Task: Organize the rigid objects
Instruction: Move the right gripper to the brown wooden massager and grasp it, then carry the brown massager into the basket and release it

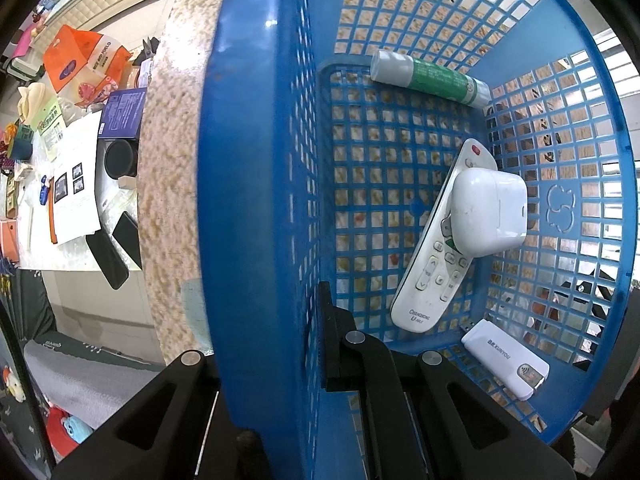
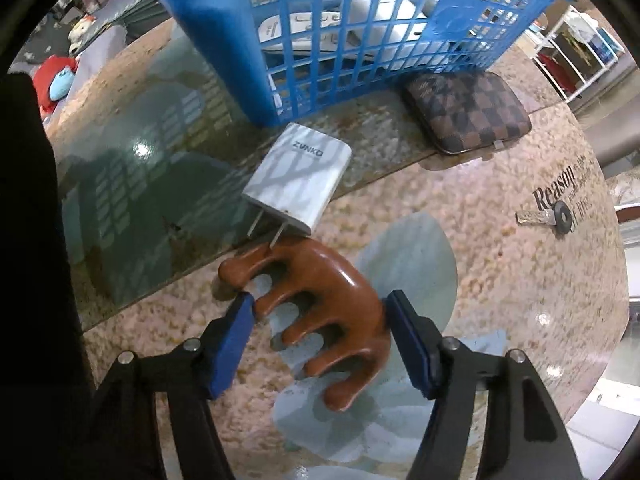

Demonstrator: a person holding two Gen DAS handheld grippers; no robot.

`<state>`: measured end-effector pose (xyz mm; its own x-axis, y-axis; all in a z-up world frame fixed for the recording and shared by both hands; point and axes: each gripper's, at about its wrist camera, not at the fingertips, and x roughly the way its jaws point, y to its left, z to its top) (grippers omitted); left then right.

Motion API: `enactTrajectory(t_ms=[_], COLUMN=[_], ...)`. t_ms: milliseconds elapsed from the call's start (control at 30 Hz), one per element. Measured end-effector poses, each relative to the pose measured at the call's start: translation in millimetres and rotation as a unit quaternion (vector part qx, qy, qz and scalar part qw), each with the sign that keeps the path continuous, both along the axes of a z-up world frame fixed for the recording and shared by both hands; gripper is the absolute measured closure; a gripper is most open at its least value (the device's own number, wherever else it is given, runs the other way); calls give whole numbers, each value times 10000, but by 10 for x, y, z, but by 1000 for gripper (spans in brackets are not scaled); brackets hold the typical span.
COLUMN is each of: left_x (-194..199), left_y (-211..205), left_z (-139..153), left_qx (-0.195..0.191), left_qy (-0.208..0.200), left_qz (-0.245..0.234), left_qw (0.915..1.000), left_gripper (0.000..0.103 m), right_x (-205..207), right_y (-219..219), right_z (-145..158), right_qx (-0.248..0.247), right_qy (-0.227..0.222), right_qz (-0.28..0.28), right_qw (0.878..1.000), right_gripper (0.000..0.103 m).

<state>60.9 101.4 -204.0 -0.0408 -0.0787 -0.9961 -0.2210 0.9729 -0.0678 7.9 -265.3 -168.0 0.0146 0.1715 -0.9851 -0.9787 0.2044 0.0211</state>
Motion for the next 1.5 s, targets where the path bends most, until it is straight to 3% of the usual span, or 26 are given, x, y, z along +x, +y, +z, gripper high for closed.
enactTrajectory(t_ms=[333,467,833,1200,1367,1500], left_x=[-1,-3,6,-2,-12,-27], left_y=[16,7,2,14,26,54], left_z=[7,9,-4,6,18,29], left_qx=[3,17,-20,-45,-43,-93], left_qy=[-7,-8,-23,-47,-72,-90], left_qz=[-9,-25,-42,-15,-10,31], left_qw=[10000,10000,10000,10000,10000,9999], left_gripper=[99,99,99,99,99,99], right_x=[130,204,578,662,627,625], right_y=[-384,-469,-567,-131,165,423], right_z=[221,409,1305,2202,2375,2302], right_qx=[166,240,542,958,1085,1177], right_qy=[103,-52,-632,-1232,-1277,-1217], right_qz=[-750,-977,-1359,-943,-554,-302], right_qw=[9970,9949,9872,9832,9843,9851], right_gripper=[38,38,38,38,38,38])
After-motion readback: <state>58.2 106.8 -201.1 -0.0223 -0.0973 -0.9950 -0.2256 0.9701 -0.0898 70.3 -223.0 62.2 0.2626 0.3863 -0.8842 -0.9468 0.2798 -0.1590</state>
